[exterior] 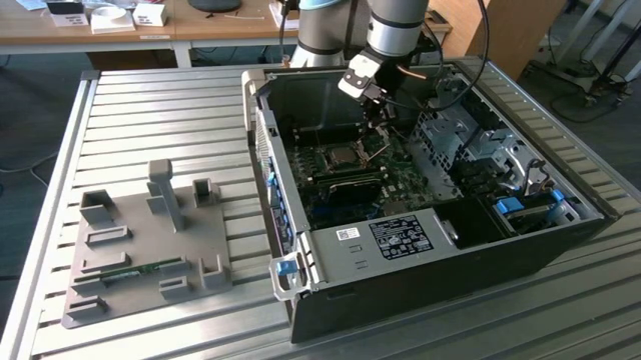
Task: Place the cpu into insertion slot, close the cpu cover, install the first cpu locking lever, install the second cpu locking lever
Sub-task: 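Close the cpu cover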
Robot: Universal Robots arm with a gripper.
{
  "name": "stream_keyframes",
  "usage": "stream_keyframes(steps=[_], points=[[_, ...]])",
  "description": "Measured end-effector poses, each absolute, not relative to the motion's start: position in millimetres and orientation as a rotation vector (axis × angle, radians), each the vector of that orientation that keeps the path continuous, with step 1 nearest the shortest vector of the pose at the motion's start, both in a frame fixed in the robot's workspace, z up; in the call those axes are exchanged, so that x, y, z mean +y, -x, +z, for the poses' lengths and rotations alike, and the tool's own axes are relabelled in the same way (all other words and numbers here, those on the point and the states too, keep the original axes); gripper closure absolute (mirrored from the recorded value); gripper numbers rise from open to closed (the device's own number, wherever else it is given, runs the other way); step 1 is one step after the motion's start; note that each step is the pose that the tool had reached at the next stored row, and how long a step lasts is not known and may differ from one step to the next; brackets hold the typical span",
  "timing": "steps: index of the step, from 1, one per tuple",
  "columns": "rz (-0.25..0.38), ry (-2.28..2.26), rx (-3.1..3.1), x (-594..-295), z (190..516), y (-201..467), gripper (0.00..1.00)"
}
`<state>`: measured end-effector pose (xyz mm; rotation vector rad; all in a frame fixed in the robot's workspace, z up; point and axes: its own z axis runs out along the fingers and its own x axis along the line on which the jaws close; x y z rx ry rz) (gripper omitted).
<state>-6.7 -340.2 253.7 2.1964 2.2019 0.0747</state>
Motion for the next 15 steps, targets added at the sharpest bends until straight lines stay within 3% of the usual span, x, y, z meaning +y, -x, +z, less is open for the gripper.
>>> stream_keyframes(steps=[15], points=[[0.075, -2.196, 2.202, -340.2, 256.8, 4.1, 0.89]])
